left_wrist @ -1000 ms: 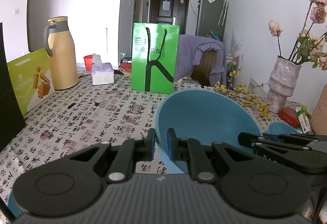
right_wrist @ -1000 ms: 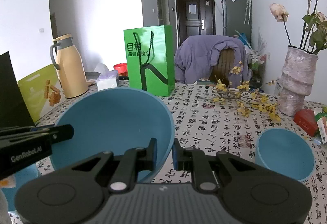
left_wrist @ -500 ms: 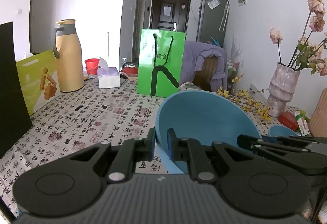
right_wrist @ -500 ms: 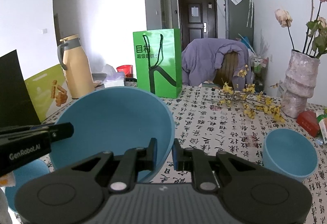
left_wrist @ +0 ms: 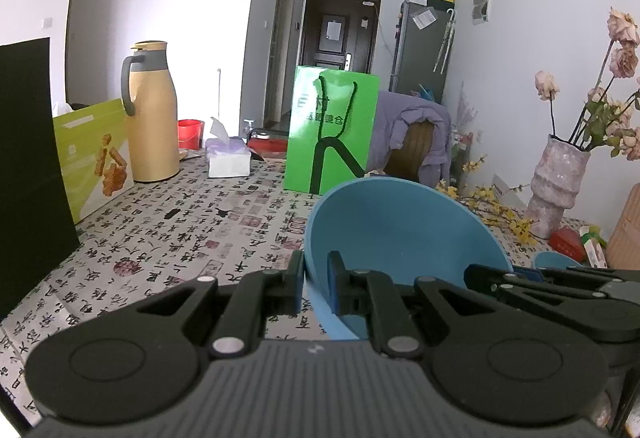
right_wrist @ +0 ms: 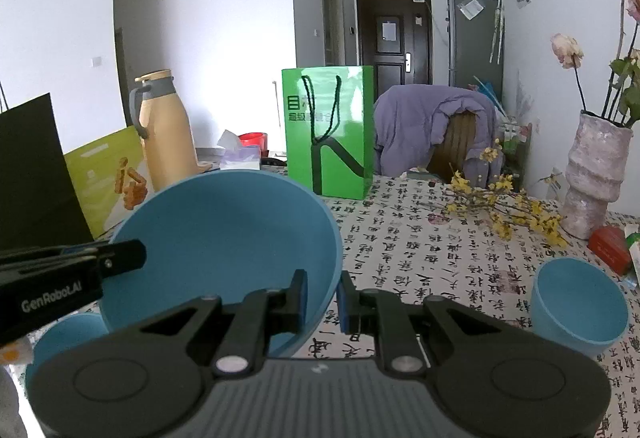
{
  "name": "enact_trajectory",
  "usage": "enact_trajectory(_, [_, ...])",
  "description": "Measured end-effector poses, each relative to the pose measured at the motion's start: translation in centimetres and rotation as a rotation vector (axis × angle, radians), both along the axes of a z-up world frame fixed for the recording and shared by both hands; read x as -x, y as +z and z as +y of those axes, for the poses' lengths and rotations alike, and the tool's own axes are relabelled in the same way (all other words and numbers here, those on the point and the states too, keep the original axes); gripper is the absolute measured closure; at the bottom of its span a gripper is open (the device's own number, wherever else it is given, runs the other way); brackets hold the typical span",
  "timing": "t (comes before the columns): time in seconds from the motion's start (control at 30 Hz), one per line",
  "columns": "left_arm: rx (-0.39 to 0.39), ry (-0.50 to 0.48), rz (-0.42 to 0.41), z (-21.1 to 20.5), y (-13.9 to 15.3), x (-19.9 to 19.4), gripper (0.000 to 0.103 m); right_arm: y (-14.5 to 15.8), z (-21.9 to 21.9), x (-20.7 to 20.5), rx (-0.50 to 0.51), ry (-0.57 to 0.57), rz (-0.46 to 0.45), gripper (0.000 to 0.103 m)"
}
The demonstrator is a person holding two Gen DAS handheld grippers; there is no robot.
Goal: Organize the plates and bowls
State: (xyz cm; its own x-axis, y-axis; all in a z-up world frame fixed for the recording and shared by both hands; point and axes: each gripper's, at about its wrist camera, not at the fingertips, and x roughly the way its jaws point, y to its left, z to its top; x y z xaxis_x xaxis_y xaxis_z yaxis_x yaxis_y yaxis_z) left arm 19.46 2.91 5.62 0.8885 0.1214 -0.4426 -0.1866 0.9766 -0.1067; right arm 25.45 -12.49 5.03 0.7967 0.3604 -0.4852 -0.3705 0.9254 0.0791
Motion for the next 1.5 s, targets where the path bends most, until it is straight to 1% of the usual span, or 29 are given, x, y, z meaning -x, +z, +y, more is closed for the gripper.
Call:
enact_trajectory(0.37, [-0.008,0.017,-0.029,1.7,0.2,1.7,0.091,0.5,2.0,1.3,0.0,0.027,-0.019,0.088])
enact_trajectory(0.83, [0.0,0.053,-0.043,4.1,0.4,3.7,0.091,0.9,4.6,2.6,0.006,0.066,-0.034,0.088])
enact_trajectory(1.5, [-0.002,0.106,-0.046,7.9,0.0,6.1,0.091,0.7,9.1,4.1,0.017,0.128,-0.026,0.088])
